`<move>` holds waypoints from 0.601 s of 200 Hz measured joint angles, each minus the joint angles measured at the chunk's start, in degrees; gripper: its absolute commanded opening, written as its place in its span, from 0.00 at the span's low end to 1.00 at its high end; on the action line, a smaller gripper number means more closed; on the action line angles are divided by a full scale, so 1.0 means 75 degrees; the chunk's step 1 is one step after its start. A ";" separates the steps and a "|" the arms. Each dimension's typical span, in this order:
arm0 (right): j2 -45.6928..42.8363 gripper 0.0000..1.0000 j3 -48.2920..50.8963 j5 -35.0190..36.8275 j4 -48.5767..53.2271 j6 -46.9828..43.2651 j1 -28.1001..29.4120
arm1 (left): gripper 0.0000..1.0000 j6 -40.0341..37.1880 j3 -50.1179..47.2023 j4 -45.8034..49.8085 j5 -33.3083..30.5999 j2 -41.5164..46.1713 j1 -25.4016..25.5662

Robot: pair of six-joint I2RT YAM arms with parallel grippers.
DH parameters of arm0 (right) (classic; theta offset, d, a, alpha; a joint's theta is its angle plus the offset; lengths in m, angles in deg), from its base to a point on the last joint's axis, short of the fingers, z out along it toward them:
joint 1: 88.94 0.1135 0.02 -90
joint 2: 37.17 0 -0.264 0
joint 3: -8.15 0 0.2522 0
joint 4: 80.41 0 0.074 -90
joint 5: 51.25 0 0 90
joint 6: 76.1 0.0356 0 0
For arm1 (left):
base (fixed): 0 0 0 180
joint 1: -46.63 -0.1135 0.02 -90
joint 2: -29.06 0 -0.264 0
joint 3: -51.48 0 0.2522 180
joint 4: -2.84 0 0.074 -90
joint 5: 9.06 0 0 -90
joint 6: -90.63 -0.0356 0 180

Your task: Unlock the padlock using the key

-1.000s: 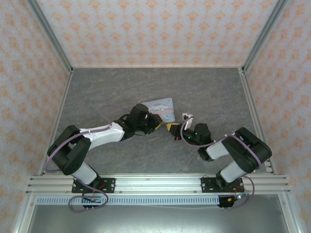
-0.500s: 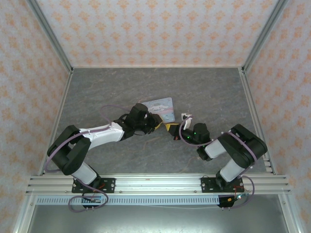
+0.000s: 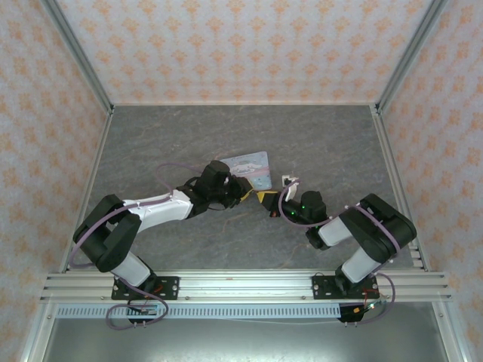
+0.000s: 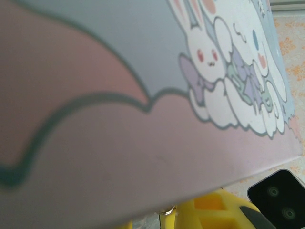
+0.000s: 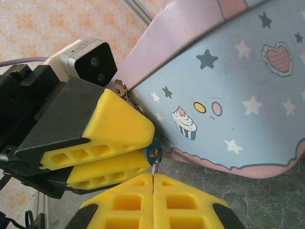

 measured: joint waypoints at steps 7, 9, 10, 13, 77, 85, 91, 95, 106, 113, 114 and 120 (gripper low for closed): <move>-0.0006 0.00 0.0006 0.0015 0.0003 -0.0003 0.0000 | 0.02 0.0000 0.0000 0.0000 0.0000 0.0009 0.0000; -0.0006 0.00 0.0009 0.0017 0.0003 -0.0003 0.0000 | 0.02 0.0000 0.0000 0.0000 0.0000 0.0012 0.0000; -0.0009 0.00 0.0009 0.0017 0.0003 -0.0003 0.0000 | 0.02 0.0000 0.0000 0.0000 0.0000 0.0012 0.0000; -0.0012 0.00 0.0015 0.0020 0.0003 -0.0003 0.0000 | 0.02 0.0000 0.0000 0.0000 0.0003 0.0015 0.0000; -0.0064 0.00 0.0032 0.0017 0.0050 -0.0026 0.0000 | 0.02 0.0003 -0.0035 0.0003 0.0009 0.0076 0.0000; -0.0061 0.00 0.0029 0.0017 0.0050 -0.0026 0.0000 | 0.02 0.0000 -0.0041 0.0003 0.0009 0.0090 0.0000; -0.0064 0.00 0.0029 0.0017 0.0050 -0.0026 0.0000 | 0.02 0.0000 -0.0041 0.0003 0.0009 0.0093 0.0000; -0.0064 0.00 0.0029 0.0015 0.0050 -0.0026 0.0000 | 0.02 0.0000 -0.0041 0.0003 0.0009 0.0093 0.0000; -0.0064 0.00 0.0032 0.0015 0.0050 -0.0026 0.0000 | 0.02 0.0003 -0.0044 0.0003 0.0009 0.0093 0.0000; -0.0064 0.00 0.0032 0.0015 0.0050 -0.0026 0.0000 | 0.02 0.0003 -0.0044 0.0003 0.0009 0.0093 0.0000; -0.0064 0.00 0.0032 0.0015 0.0050 -0.0026 0.0000 | 0.02 0.0003 -0.0044 0.0003 0.0009 0.0093 0.0000; -0.0064 0.00 0.0032 0.0015 0.0050 -0.0026 0.0000 | 0.02 0.0003 -0.0044 0.0003 0.0012 0.0093 0.0000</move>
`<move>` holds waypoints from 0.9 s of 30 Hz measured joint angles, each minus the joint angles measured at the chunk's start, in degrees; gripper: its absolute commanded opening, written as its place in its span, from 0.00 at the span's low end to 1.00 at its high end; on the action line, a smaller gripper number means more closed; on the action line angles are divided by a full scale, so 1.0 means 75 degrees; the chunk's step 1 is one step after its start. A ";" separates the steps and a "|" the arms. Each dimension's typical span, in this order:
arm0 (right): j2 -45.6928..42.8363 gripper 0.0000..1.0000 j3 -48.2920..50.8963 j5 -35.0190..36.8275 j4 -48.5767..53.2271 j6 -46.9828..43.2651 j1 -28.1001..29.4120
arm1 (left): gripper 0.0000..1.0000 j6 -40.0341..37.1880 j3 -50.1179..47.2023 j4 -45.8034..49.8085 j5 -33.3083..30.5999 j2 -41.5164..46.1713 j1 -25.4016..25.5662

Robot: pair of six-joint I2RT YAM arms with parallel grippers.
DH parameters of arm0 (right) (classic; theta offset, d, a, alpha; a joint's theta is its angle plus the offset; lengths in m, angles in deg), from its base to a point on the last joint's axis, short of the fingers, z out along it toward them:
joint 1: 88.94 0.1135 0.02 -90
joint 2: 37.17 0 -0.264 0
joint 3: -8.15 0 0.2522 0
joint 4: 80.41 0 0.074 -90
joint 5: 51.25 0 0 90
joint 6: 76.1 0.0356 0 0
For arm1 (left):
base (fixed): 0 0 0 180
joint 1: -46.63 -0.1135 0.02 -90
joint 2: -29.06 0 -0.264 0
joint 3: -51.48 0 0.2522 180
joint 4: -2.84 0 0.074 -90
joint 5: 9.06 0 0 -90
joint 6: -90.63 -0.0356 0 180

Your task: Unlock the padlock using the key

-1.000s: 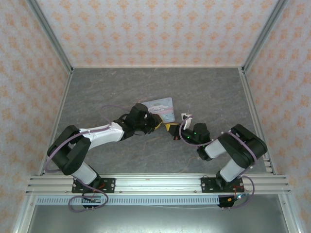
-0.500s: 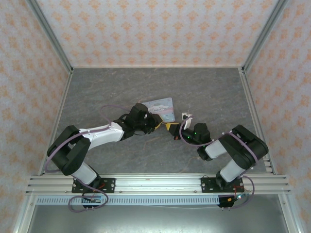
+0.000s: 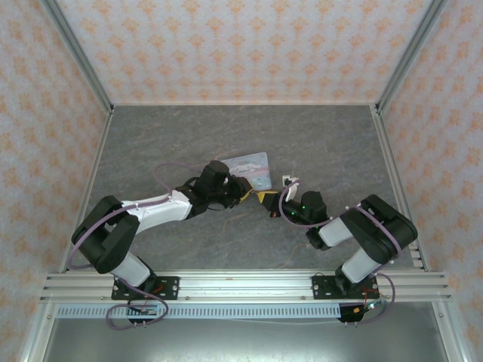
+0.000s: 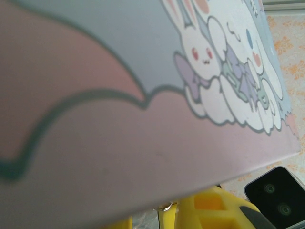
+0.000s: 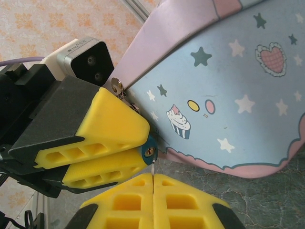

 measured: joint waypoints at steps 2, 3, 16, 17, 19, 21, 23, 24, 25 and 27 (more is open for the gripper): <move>0.0000 0.00 -0.0003 -0.0003 0.0000 0.0000 0.0000 | 0.02 0.0000 0.0000 0.0000 0.0000 0.0000 0.0000; 0.0000 0.00 0.0000 -0.0003 0.0000 0.0000 0.0000 | 0.02 0.0000 0.0000 0.0000 0.0003 0.0000 0.0000; 0.0000 0.00 0.0003 -0.0023 -0.0003 0.0000 0.0000 | 0.02 0.0000 -0.0003 -0.0012 0.0093 0.0003 -0.0017; -0.0006 0.00 0.0017 -0.0020 0.0000 0.0000 0.0000 | 0.01 0.0003 -0.0009 -0.0017 0.0131 0.0006 -0.0047; -0.0070 0.00 0.0058 -0.0023 0.0044 -0.0020 0.0000 | 0.01 0.0000 -0.0044 -0.0070 0.0207 0.0020 -0.0085; -0.0201 0.00 0.0102 -0.0017 0.0128 -0.0064 0.0000 | 0.00 0.0000 -0.0079 -0.0108 0.0277 0.0044 -0.0131; -0.0338 0.00 0.0143 -0.0006 0.0187 -0.0102 0.0000 | 0.00 -0.0003 -0.0096 -0.0117 0.0388 0.0070 -0.0192; -0.0411 0.00 0.0166 -0.0003 0.0207 -0.0131 0.0000 | 0.01 -0.0003 -0.0096 -0.0117 0.0428 0.0085 -0.0227; -0.0458 0.00 0.0172 0.0000 0.0227 -0.0149 0.0000 | 0.00 -0.0006 -0.0096 -0.0117 0.0460 0.0099 -0.0265; -0.0507 0.00 0.0172 -0.0003 0.0242 -0.0157 0.0000 | 0.00 -0.0012 -0.0096 -0.0119 0.0571 0.0122 -0.0350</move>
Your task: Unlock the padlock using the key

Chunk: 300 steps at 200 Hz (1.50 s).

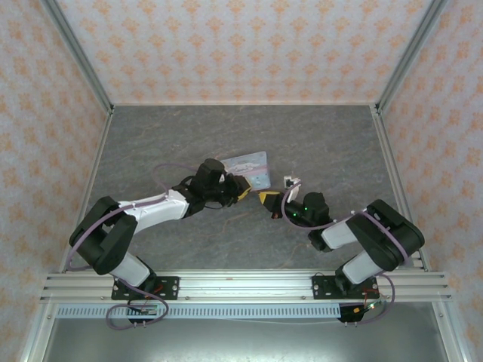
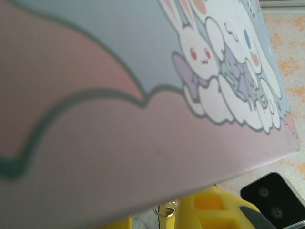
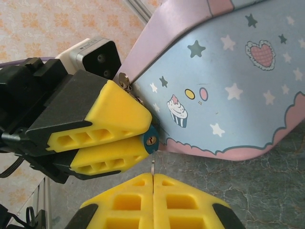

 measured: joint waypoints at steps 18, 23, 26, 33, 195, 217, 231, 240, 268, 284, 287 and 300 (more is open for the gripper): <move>-0.0009 0.00 0.0000 -0.0029 0.0003 -0.0015 0.0000 | 0.00 -0.0017 0.0000 0.0000 0.0114 0.0029 -0.0105; -0.0009 0.00 -0.0003 -0.0050 0.0000 -0.0015 0.0000 | 0.00 -0.0020 0.0000 0.0000 0.0140 0.0035 -0.0119; -0.0009 0.00 -0.0003 -0.0061 -0.0006 -0.0015 0.0000 | 0.00 -0.0020 0.0000 0.0000 0.0163 0.0044 -0.0137; -0.0003 0.00 -0.0003 -0.0087 -0.0017 -0.0009 0.0000 | 0.00 -0.0020 0.0000 0.0003 0.0213 0.0047 -0.0163; 0.0490 0.00 -0.0268 -0.0460 -0.0490 0.0306 0.0000 | 0.00 -0.0242 0.0000 0.0131 0.0458 0.0131 -0.0262; 0.0490 0.00 -0.0309 -0.0460 -0.0504 0.0306 0.0000 | 0.00 -0.0277 0.0000 0.0143 0.0478 0.0131 -0.0262; 0.0490 0.00 -0.0344 -0.0460 -0.0504 0.0306 0.0000 | 0.00 -0.0280 0.0000 0.0143 0.0481 0.0131 -0.0262; 0.0490 0.00 -0.0358 -0.0460 -0.0501 0.0306 0.0000 | 0.00 -0.0277 0.0000 0.0143 0.0481 0.0131 -0.0262; 0.0495 0.00 -0.0361 -0.0460 -0.0501 0.0306 0.0000 | 0.00 -0.0277 0.0000 0.0143 0.0481 0.0137 -0.0262; 0.0498 0.00 -0.0361 -0.0460 -0.0501 0.0306 0.0000 | 0.00 -0.0277 0.0000 0.0154 0.0481 0.0152 -0.0262; 0.0498 0.00 -0.0361 -0.0460 -0.0501 0.0306 0.0000 | 0.00 -0.0277 0.0000 0.0157 0.0481 0.0157 -0.0262; 0.0507 0.00 -0.0361 -0.0460 -0.0504 0.0306 0.0000 | 0.00 -0.0277 0.0000 0.0172 0.0481 0.0175 -0.0262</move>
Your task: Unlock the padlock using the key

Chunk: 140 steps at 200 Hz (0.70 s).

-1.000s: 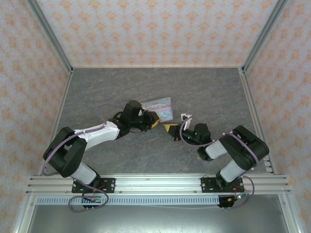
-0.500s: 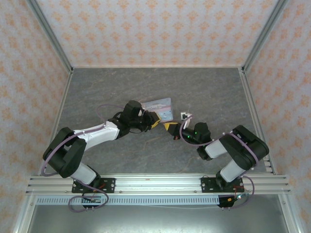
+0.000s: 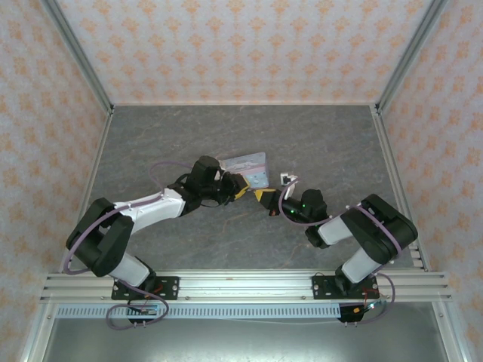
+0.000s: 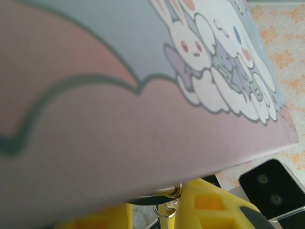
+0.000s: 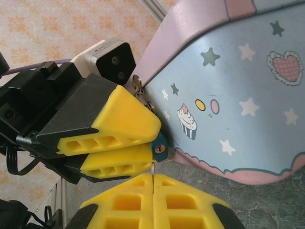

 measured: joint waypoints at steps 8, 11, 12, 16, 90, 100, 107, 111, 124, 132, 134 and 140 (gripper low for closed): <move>0.0020 0.00 -0.0003 0.0000 0.0000 -0.0003 0.0000 | 0.00 0.0003 -0.0003 0.0015 0.0000 0.0009 0.0000; 0.0029 0.00 -0.0003 0.0000 0.0000 0.0000 0.0000 | 0.00 0.0003 -0.0003 0.0017 0.0000 0.0015 0.0000; 0.0032 0.00 -0.0003 0.0000 0.0003 0.0000 0.0000 | 0.00 0.0000 -0.0003 0.0017 0.0000 0.0015 0.0000; 0.0050 0.00 -0.0003 0.0000 0.0003 0.0000 0.0000 | 0.00 0.0003 -0.0003 0.0023 0.0000 0.0020 0.0000; 0.0090 0.00 -0.0003 0.0003 0.0009 -0.0003 0.0000 | 0.00 0.0003 -0.0003 0.0073 0.0000 0.0055 0.0000; 0.0090 0.00 -0.0003 0.0003 0.0009 -0.0003 0.0000 | 0.00 0.0003 -0.0003 0.0079 0.0000 0.0055 0.0000; 0.0090 0.00 -0.0003 0.0000 0.0009 -0.0003 0.0000 | 0.00 0.0003 -0.0003 0.0076 0.0000 0.0055 0.0000; 0.0090 0.00 -0.0003 0.0003 0.0006 -0.0003 0.0000 | 0.00 0.0003 -0.0003 0.0076 0.0000 0.0055 0.0000; 0.0090 0.00 -0.0003 0.0003 0.0006 -0.0003 0.0000 | 0.00 0.0003 -0.0003 0.0079 0.0000 0.0055 0.0000; 0.0090 0.00 -0.0003 0.0003 0.0006 -0.0003 0.0000 | 0.00 0.0003 -0.0003 0.0076 0.0000 0.0055 0.0000; 0.0090 0.00 -0.0003 0.0003 0.0006 -0.0003 0.0000 | 0.00 0.0003 -0.0003 0.0079 0.0000 0.0055 0.0000; 0.0090 0.00 -0.0003 0.0003 0.0003 -0.0003 0.0000 | 0.00 0.0003 -0.0003 0.0079 0.0000 0.0055 0.0000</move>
